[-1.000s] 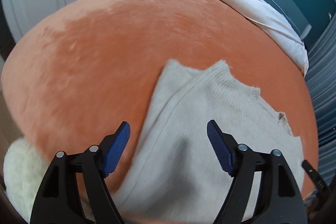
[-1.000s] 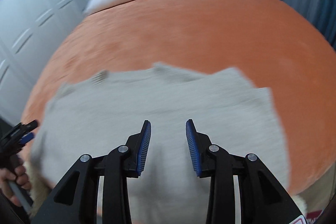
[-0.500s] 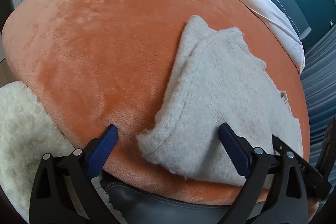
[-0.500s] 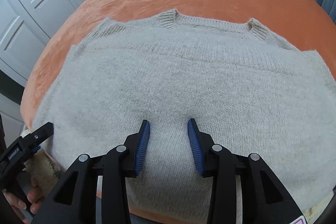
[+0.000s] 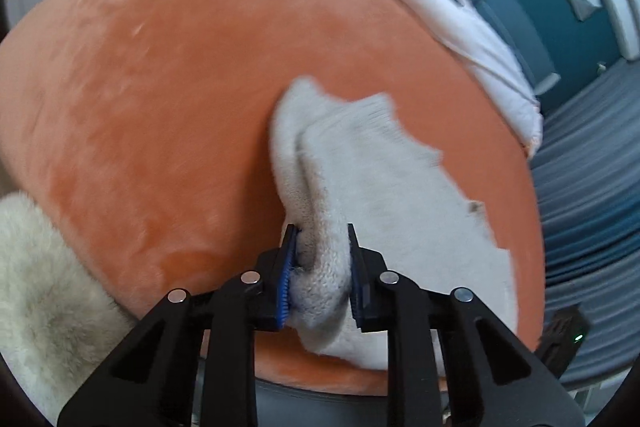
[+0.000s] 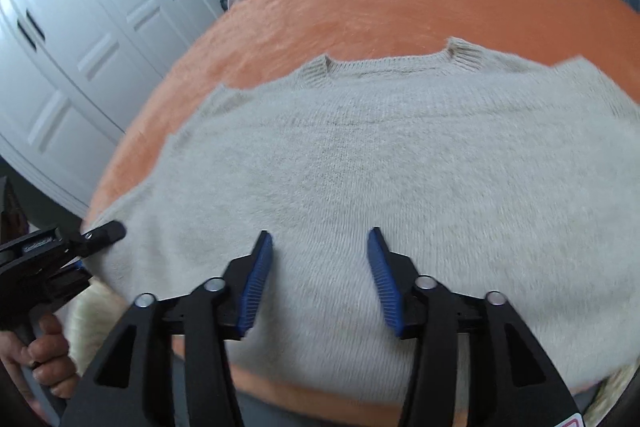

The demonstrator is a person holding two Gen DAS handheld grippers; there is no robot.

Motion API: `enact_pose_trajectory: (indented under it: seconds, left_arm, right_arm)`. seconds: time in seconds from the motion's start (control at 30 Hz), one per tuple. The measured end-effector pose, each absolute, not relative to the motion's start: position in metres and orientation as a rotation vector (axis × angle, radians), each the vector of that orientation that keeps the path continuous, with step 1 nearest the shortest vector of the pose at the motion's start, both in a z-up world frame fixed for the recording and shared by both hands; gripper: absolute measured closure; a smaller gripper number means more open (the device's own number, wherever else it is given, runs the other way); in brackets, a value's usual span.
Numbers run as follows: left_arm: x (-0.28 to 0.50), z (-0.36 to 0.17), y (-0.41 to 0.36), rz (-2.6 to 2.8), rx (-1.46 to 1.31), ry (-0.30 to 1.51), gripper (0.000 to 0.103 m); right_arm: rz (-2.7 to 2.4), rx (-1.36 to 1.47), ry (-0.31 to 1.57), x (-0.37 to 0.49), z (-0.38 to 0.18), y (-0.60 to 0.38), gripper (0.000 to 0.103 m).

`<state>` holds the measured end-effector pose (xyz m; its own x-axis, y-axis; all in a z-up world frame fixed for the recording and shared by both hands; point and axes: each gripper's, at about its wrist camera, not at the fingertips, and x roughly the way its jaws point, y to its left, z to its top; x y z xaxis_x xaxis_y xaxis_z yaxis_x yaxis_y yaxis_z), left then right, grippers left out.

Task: Fold small clothes

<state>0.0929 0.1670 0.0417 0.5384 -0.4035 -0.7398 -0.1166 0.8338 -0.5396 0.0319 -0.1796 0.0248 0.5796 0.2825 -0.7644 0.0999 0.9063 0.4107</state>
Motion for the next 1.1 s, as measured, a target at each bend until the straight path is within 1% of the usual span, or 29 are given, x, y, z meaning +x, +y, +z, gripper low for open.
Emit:
enact_pose_trajectory:
  seconds: [0.07, 0.17, 0.23, 0.27, 0.3, 0.33, 0.4, 0.43, 0.47, 0.57, 0.63, 0.67, 0.7, 0.8, 0.83, 0.87, 0.9, 0.97, 1.1]
  left_arm:
    - [0.093, 0.074, 0.145, -0.254, -0.552, 0.948, 0.083]
    - [0.088, 0.127, 0.095, -0.393, -0.47, 0.855, 0.085]
    - [0.08, 0.162, 0.047, -0.514, -0.393, 0.794, 0.085]
    - [0.075, 0.173, 0.03, -0.564, -0.367, 0.778, 0.087]
    - [0.068, 0.184, 0.004, -0.644, -0.339, 0.76, 0.097]
    - [0.06, 0.19, -0.024, -0.741, -0.317, 0.756, 0.101]
    - [0.047, 0.187, -0.073, -0.837, -0.248, 0.784, 0.103]
    - [0.039, 0.178, -0.1, -0.856, -0.185, 0.804, 0.103]
    - [0.035, 0.162, -0.121, -0.848, -0.13, 0.834, 0.101]
    - [0.034, 0.112, -0.137, -0.789, -0.116, 0.981, 0.1]
    - [0.031, 0.094, -0.123, -0.756, -0.151, 1.032, 0.084]
    - [0.031, 0.088, -0.11, -0.729, -0.153, 1.034, 0.062]
    - [0.029, 0.085, -0.093, -0.672, -0.145, 1.018, 0.048]
    - [0.02, 0.081, -0.045, -0.56, -0.137, 0.981, 0.037]
    - [0.019, 0.078, -0.029, -0.533, -0.136, 0.985, 0.035]
    - [0.019, 0.074, -0.017, -0.511, -0.14, 0.989, 0.031]
    - [0.018, 0.069, -0.007, -0.485, -0.144, 0.996, 0.028]
    - [0.017, 0.057, 0.008, -0.444, -0.156, 1.027, 0.026]
    - [0.013, 0.037, -0.002, -0.452, -0.097, 1.07, 0.02]
  right_arm:
    - [0.09, 0.469, 0.927, 0.011, 0.033, -0.195, 0.038]
    - [0.033, 0.466, 0.906, -0.019, 0.039, -0.223, 0.037]
    - [-0.022, 0.478, 0.886, -0.041, 0.042, -0.248, 0.037]
    - [-0.05, 0.496, 0.877, -0.052, 0.044, -0.261, 0.037]
    - [-0.077, 0.524, 0.865, -0.062, 0.044, -0.274, 0.037]
    - [-0.113, 0.563, 0.85, -0.074, 0.045, -0.291, 0.037]
    - [-0.17, 0.643, 0.828, -0.091, 0.044, -0.32, 0.035]
    - [-0.195, 0.702, 0.815, -0.099, 0.041, -0.337, 0.035]
    - [-0.218, 0.757, 0.805, -0.106, 0.038, -0.352, 0.034]
    - [-0.265, 0.859, 0.767, -0.126, 0.033, -0.38, 0.034]
    - [-0.268, 0.86, 0.753, -0.133, 0.034, -0.384, 0.033]
    - [-0.255, 0.863, 0.75, -0.133, 0.034, -0.384, 0.032]
    - [-0.236, 0.854, 0.755, -0.13, 0.036, -0.382, 0.032]
    - [-0.162, 0.769, 0.787, -0.111, 0.045, -0.364, 0.031]
    - [-0.113, 0.74, 0.795, -0.095, 0.051, -0.355, 0.03]
    - [-0.07, 0.724, 0.808, -0.083, 0.054, -0.344, 0.024]
    - [-0.021, 0.714, 0.829, -0.068, 0.056, -0.334, 0.021]
    - [0.069, 0.729, 0.877, -0.035, 0.052, -0.315, 0.019]
    - [0.087, 0.792, 0.994, 0.017, 0.034, -0.288, 0.019]
